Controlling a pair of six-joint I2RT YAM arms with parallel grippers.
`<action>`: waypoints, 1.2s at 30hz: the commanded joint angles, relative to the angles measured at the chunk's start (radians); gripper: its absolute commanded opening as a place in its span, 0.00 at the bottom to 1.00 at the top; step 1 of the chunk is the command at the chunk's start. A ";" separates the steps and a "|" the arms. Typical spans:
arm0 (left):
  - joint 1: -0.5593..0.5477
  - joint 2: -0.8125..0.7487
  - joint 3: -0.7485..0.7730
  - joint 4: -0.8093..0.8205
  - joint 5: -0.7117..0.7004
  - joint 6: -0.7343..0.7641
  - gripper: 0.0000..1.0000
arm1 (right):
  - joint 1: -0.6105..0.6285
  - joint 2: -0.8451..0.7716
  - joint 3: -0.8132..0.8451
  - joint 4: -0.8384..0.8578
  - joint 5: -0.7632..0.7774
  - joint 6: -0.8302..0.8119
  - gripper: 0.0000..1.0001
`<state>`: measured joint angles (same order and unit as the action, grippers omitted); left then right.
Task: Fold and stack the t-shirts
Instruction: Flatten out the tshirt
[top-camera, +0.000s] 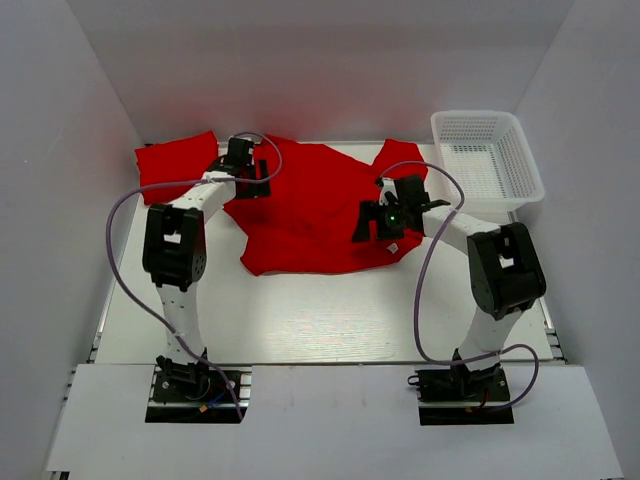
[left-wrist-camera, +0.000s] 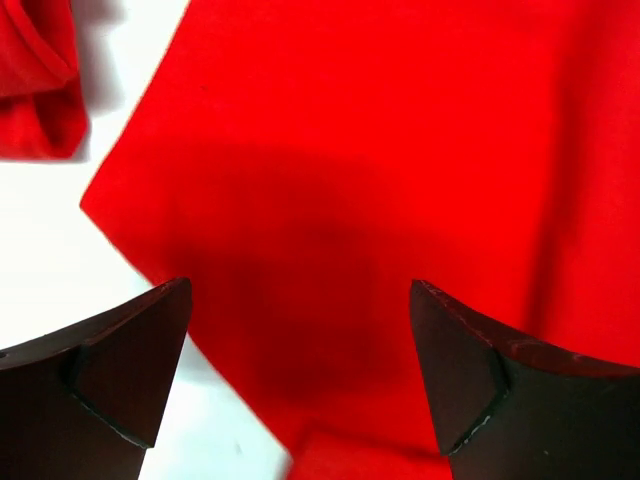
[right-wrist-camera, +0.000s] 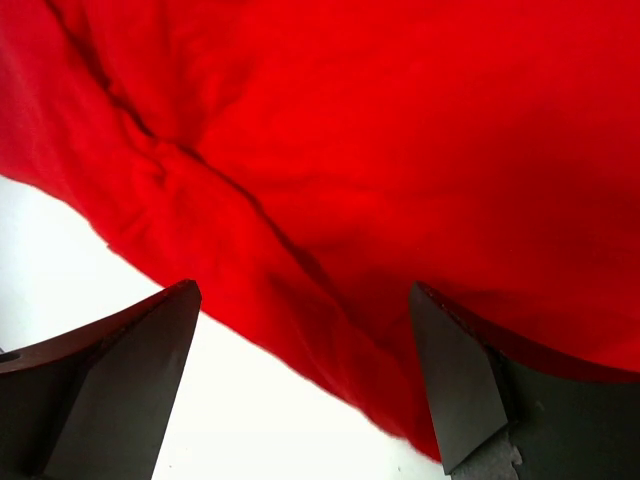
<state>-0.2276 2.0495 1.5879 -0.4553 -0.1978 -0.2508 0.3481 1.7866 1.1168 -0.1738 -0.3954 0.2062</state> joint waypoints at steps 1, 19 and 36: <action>0.025 0.038 0.063 -0.007 0.034 0.033 1.00 | -0.008 0.029 0.043 0.022 0.009 0.044 0.90; 0.024 -0.179 -0.527 0.081 0.484 -0.091 1.00 | -0.198 0.298 0.271 -0.082 0.136 0.078 0.90; 0.013 -0.644 -0.604 -0.148 -0.009 -0.252 1.00 | 0.001 0.014 0.299 -0.173 0.343 -0.309 0.90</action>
<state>-0.2329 1.4906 0.9771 -0.5011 -0.0013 -0.4343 0.2665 1.9179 1.4780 -0.3244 -0.1093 -0.0109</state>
